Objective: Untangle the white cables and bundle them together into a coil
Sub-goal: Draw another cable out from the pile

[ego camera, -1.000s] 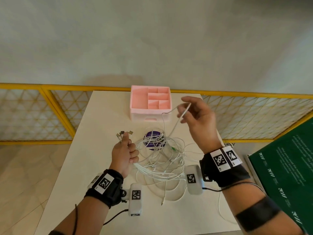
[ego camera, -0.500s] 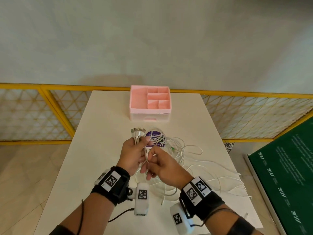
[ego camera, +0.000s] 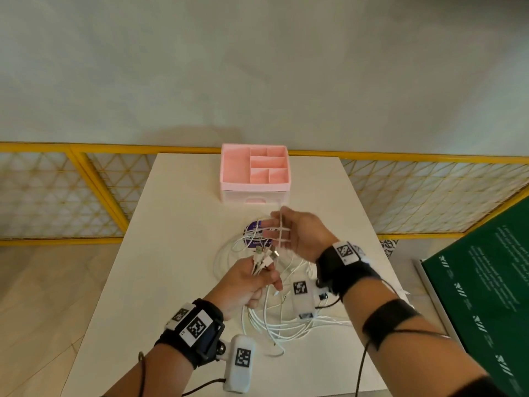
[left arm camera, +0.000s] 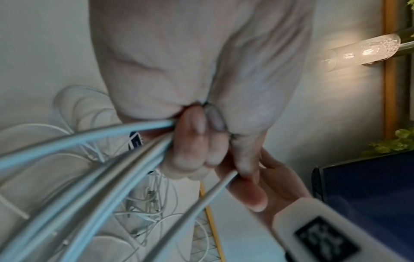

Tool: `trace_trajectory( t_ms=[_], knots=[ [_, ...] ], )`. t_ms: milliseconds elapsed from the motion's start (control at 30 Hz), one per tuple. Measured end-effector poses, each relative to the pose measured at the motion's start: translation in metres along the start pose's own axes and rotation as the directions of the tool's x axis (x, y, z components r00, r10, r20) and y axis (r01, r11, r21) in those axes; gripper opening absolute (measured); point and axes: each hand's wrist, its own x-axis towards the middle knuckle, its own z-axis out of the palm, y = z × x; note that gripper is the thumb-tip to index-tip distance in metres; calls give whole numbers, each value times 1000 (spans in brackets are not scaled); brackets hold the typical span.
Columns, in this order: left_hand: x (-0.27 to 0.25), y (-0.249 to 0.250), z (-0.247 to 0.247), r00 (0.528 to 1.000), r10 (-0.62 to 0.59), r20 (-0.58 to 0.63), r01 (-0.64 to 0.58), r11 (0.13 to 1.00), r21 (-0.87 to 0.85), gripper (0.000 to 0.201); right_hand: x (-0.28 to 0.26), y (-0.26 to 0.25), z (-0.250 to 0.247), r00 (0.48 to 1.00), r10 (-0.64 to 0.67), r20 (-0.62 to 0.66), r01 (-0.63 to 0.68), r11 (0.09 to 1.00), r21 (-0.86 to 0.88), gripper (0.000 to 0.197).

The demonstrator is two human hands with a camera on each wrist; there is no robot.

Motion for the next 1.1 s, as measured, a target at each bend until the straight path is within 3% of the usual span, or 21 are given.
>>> trace_trajectory(
  t_ms=[200, 333, 467, 633, 767, 867, 1033, 1100],
  knots=[
    [0, -12, -18, 990, -42, -133, 34, 998, -57, 10, 2, -55, -10, 957, -230, -176, 237, 971, 18, 23],
    [4, -14, -25, 984, -68, -167, 58, 996, -63, 13, -5, -69, -6, 921, -367, -133, 364, 930, -51, 27],
    [4, -15, -27, 971, -90, -221, 70, 993, -98, 11, -15, -86, -2, 868, -475, -141, 490, 865, 103, 21],
    [4, -9, -28, 925, -52, -375, -23, 981, -194, 15, -25, -95, -36, 778, -570, -264, 564, 819, -106, 27],
    [5, 1, -36, 868, -28, -495, -135, 948, -289, 19, -43, -97, -108, 651, -576, -495, 491, 817, -304, 28],
    [6, 8, -40, 866, -25, -500, -185, 912, -367, 20, -65, -97, -173, 534, -534, -656, 384, 844, -375, 26],
    [7, 18, -36, 865, -33, -500, -232, 859, -456, 34, -97, -71, -263, 289, -424, -858, 80, 904, -420, 32],
    [8, 19, -35, 872, -21, -489, -256, 832, -492, 34, -105, -55, -284, 238, -367, -899, -61, 918, -391, 30]
  ],
)
